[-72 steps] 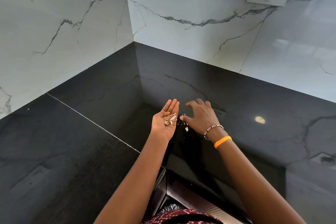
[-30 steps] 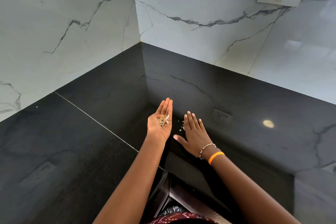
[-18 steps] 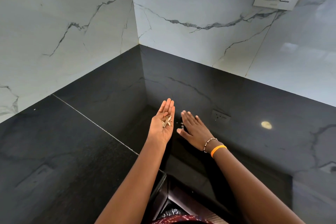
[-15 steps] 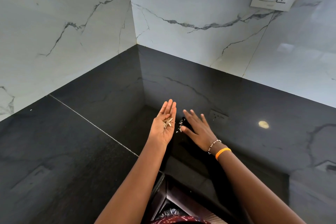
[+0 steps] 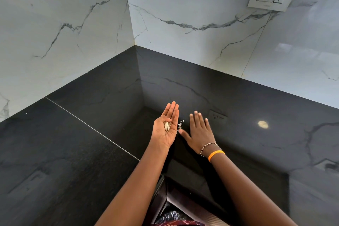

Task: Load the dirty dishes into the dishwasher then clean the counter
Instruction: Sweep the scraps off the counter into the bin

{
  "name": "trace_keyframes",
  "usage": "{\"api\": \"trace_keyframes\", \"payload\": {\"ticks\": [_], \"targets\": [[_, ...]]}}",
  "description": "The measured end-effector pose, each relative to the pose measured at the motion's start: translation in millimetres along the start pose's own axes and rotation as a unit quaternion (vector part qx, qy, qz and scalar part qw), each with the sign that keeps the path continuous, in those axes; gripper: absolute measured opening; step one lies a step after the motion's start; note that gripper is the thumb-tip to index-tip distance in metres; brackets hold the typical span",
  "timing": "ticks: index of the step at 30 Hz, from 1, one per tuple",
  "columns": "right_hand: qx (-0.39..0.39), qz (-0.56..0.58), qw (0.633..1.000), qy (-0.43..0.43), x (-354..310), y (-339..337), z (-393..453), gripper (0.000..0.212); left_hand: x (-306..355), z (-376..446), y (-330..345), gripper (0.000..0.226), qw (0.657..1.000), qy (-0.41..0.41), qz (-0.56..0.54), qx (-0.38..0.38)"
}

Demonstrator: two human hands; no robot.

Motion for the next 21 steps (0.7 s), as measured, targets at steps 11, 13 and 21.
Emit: {"api": "trace_keyframes", "payload": {"ticks": [11,13,21], "targets": [[-0.004,0.017,1.000,0.008,-22,6,-20,0.125,6,-1,0,0.032,1.000,0.001,0.015,0.003],[0.002,0.013,1.000,0.013,-29,9,-15,0.130,7,0,1,0.031,1.000,0.004,0.013,0.004],[-0.023,0.060,0.987,-0.144,-31,-10,7,0.063,13,0,0,0.035,0.999,0.015,-0.023,0.028]]}}
Point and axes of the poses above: each hand's wrist, its own z-axis towards the middle knuckle, its own y-axis out of the palm, x = y × z, the point moved 2 cm from there along z, towards the middle knuckle, and after that the axes turned 2 degrees about -y, right-handed, at the moved point
